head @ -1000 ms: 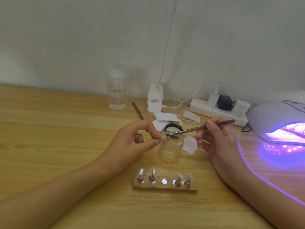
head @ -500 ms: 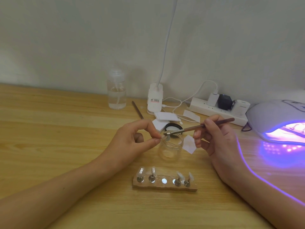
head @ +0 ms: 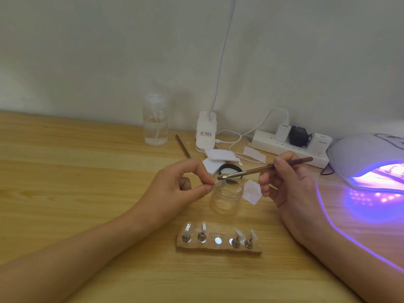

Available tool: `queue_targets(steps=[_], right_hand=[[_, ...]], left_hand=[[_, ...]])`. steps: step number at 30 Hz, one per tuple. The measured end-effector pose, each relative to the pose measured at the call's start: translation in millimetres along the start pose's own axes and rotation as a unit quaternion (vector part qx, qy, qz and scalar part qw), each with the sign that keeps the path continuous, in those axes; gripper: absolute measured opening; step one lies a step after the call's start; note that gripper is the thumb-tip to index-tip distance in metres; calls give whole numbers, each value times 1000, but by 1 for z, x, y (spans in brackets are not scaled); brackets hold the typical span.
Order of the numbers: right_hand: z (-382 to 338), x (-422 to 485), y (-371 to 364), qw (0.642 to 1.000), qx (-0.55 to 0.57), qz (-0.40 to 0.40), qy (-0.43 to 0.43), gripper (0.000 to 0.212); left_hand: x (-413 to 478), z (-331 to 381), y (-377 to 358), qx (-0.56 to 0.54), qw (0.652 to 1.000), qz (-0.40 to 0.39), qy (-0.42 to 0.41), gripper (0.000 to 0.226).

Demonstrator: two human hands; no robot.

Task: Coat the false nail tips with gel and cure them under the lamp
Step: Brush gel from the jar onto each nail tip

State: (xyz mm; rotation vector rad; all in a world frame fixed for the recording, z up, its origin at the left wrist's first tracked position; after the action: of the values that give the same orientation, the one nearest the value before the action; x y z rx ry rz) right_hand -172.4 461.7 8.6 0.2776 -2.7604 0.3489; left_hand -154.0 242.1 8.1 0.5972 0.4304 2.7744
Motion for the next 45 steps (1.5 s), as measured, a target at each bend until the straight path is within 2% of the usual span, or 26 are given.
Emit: queue_targets(steps=[2, 6, 11, 16, 20, 25, 30, 34, 38, 43, 45], right_hand=[[0, -1, -3, 1000, -13, -8, -1, 15], [0, -1, 3, 999, -17, 26, -9, 17], [-4, -2, -6, 1000, -17, -12, 11, 14], [-2, -1, 3, 999, -19, 34, 3, 15], [-4, -2, -3, 1000, -15, -3, 11, 14], [-2, -1, 3, 999, -22, 32, -2, 15], [-4, -2, -4, 1000, -24, 0, 11, 15], [-3, -2, 2, 999, -24, 32, 3, 14], [-6, -2, -5, 1000, -21, -4, 13, 16], [-5, -4, 3, 999, -37, 40, 3, 15], [-6, -3, 1, 999, -15, 30, 8, 16]], left_hand=[[0, 0, 0, 0, 1000, 0, 1, 13], [1, -1, 0, -6, 1000, -3, 4, 16], [1, 0, -1, -6, 1000, -5, 4, 13], [0, 1, -1, -8, 1000, -3, 7, 10], [0, 2, 0, -9, 1000, -1, 17, 11], [-1, 3, -2, -5, 1000, -2, 27, 10], [-2, 4, -2, -9, 999, -2, 44, 10], [-2, 2, -2, -9, 998, 1, 63, 8], [-3, 1, -2, -8, 997, 3, 79, 9], [-2, 2, -2, -11, 996, 2, 85, 11], [-2, 1, -2, -11, 996, 1, 87, 10]])
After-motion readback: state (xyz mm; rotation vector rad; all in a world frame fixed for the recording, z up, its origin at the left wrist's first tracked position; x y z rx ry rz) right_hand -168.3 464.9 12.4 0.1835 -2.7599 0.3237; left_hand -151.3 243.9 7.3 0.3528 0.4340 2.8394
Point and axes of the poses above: each hand's wrist, its own x-axis towards the middle knuckle, its own y-axis out of the back of the hand, z = x × y, the point moved 6 cm from there along x, towards the middle knuckle, and after that the axes turned 5 degrees about -z, right-handed, at the moved point
